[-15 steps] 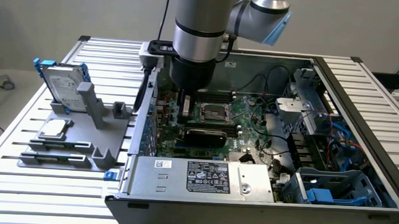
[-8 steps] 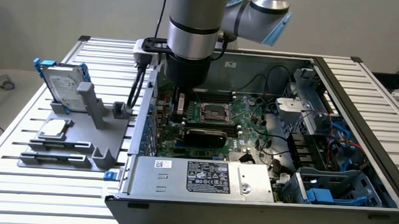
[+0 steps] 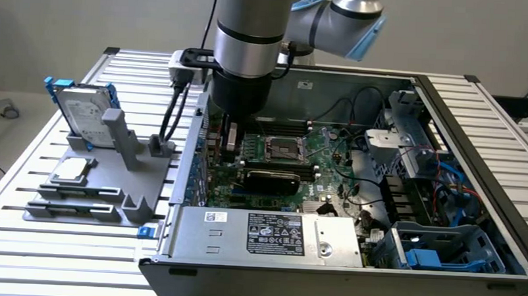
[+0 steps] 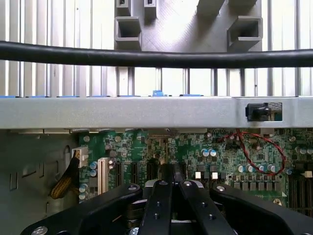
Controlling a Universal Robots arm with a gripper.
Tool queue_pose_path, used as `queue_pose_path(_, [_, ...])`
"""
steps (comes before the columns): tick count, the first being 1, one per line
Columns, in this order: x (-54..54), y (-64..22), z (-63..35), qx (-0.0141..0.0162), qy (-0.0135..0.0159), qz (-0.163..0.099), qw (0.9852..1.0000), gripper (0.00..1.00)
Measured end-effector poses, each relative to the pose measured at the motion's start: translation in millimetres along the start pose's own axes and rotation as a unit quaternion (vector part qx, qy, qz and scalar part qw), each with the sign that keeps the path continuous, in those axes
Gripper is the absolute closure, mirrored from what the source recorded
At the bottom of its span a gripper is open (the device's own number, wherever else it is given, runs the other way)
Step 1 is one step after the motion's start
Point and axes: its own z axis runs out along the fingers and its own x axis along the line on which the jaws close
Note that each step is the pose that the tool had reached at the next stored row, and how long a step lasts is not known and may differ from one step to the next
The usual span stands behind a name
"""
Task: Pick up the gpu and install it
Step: 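Press down on the gpu until it lock into place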
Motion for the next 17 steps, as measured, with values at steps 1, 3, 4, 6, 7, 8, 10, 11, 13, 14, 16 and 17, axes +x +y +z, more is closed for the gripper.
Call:
queue_pose_path(1, [0.0,0.6,-0.2,-0.0007,0.0017,0.000,1.0000,0.89])
queue_pose_path(3, [-0.1,1.5,-0.9,-0.0023,0.0049,0.001,1.0000,0.89])
queue_pose_path(4, [-0.2,1.9,-1.6,-0.0030,0.0061,0.001,1.0000,0.89])
queue_pose_path(6, [-0.7,2.4,-4.4,-0.0038,0.0077,0.001,1.0000,0.89])
queue_pose_path(7, [-1.0,2.6,-6.0,-0.0041,0.0084,0.001,1.0000,0.89])
queue_pose_path(8, [-1.2,2.9,-7.5,-0.0044,0.0092,0.001,0.9999,0.89])
queue_pose_path(10, [-1.9,3.6,-9.0,-0.0056,0.0098,0.001,0.9999,0.89])
queue_pose_path(11, [-2.0,4.0,-9.2,-0.0063,0.0098,0.001,0.9999,0.89])
queue_pose_path(13, [-2.0,5.4,-9.2,-0.0077,0.0106,0.001,0.9999,0.89])
queue_pose_path(14, [-2.0,6.1,-9.2,-0.0081,0.0115,0.001,0.9999,0.89])
queue_pose_path(16, [-2.0,7.5,-9.0,-0.0092,0.0130,0.001,0.9999,0.89])
queue_pose_path(17, [-2.0,8.0,-8.8,-0.0102,0.0133,0.001,0.9999,0.89])
